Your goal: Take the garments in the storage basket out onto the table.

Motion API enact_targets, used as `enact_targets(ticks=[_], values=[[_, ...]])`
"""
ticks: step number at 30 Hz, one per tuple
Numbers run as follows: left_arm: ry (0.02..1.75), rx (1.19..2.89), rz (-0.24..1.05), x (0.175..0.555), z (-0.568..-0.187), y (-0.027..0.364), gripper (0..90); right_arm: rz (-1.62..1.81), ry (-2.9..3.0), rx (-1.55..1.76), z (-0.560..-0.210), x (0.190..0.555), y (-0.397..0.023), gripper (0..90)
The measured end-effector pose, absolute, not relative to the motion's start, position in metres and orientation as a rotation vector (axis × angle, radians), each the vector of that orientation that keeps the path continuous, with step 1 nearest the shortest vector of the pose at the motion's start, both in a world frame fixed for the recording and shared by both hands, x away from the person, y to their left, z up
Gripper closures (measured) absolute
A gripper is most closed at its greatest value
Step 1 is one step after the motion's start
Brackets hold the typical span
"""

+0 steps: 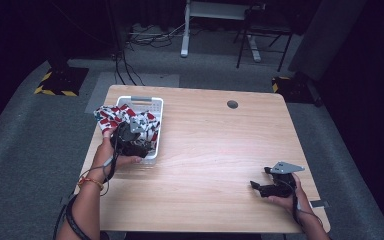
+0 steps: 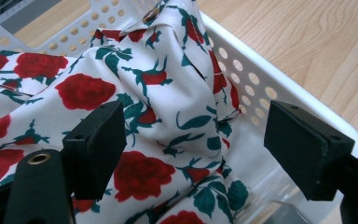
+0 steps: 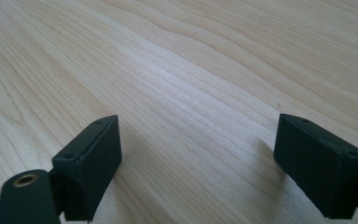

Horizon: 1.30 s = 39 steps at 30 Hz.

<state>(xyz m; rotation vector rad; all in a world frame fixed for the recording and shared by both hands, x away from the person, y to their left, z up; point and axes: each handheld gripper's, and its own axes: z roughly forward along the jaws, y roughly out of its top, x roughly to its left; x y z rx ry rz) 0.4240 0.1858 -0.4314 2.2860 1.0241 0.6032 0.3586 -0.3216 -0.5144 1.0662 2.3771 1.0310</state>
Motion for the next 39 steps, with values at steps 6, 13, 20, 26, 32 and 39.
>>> enact_targets(ticks=[6,13,20,26,32,39], values=[[1.049,2.306,0.6,0.436,-0.435,0.184,20.3,1.032,2.378,1.064,-0.514,0.359,-0.322,15.2],[1.091,2.33,0.6,0.45,-0.439,0.183,20.4,1.033,2.38,1.063,-0.514,0.359,-0.322,15.2],[1.111,2.365,0.607,0.462,-0.443,0.178,21.0,1.033,2.38,1.061,-0.514,0.359,-0.322,15.2],[1.127,2.391,0.596,0.47,-0.447,0.175,20.3,1.034,2.382,1.06,-0.514,0.359,-0.322,15.2],[1.149,2.423,0.605,0.477,-0.449,0.173,21.1,1.035,2.383,1.058,-0.514,0.359,-0.322,15.2],[1.154,2.48,0.61,0.481,-0.454,0.17,33.4,1.035,2.385,1.054,-0.514,0.359,-0.322,15.2]])
